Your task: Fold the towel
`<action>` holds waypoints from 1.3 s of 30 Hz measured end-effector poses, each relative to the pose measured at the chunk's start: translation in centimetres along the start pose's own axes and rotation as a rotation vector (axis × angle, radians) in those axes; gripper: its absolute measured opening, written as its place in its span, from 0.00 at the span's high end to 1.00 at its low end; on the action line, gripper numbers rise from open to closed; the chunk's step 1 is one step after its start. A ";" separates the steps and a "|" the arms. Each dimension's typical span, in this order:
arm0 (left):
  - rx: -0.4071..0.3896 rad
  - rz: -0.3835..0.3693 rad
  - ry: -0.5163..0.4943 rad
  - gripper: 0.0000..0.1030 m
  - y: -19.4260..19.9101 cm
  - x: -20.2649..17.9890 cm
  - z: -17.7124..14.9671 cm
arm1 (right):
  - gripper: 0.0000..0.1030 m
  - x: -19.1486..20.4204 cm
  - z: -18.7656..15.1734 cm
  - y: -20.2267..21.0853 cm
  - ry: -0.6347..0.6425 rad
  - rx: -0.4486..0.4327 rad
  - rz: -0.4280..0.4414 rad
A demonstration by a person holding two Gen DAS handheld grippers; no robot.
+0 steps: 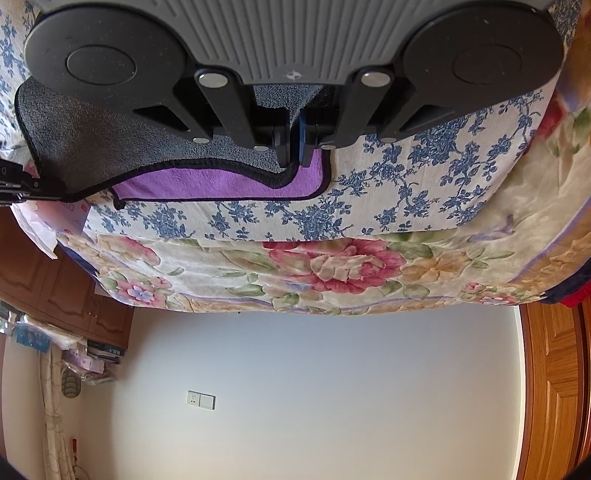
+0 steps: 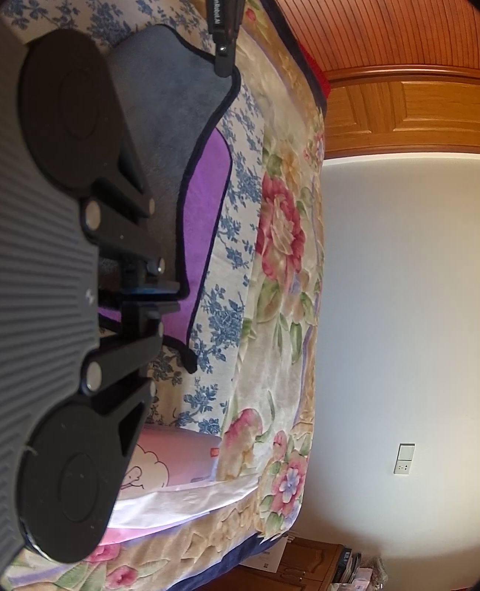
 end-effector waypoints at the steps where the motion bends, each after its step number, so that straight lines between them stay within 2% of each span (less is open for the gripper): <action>1: 0.000 -0.002 0.000 0.95 -0.2 0.0 0.1 | 0.96 -0.1 0.0 -0.1 0.001 0.000 -0.002; 29: -0.032 0.007 -0.037 0.95 -3.8 -1.0 1.7 | 0.96 -1.2 0.1 -2.8 0.008 -0.041 -0.034; 39: -0.055 -0.007 -0.034 0.95 -3.8 -1.2 2.6 | 0.96 -0.9 0.5 -2.8 0.036 -0.055 -0.038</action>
Point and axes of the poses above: each gripper's, at about its wrist camera, not at the fingertips, and y roughly against the way its jaws point, x to its left, z to its top, the point moved 2 cm from there along -y, roughly the way its jaws point, and after that the axes turned 6 degrees about z, right-handed, at the moved point
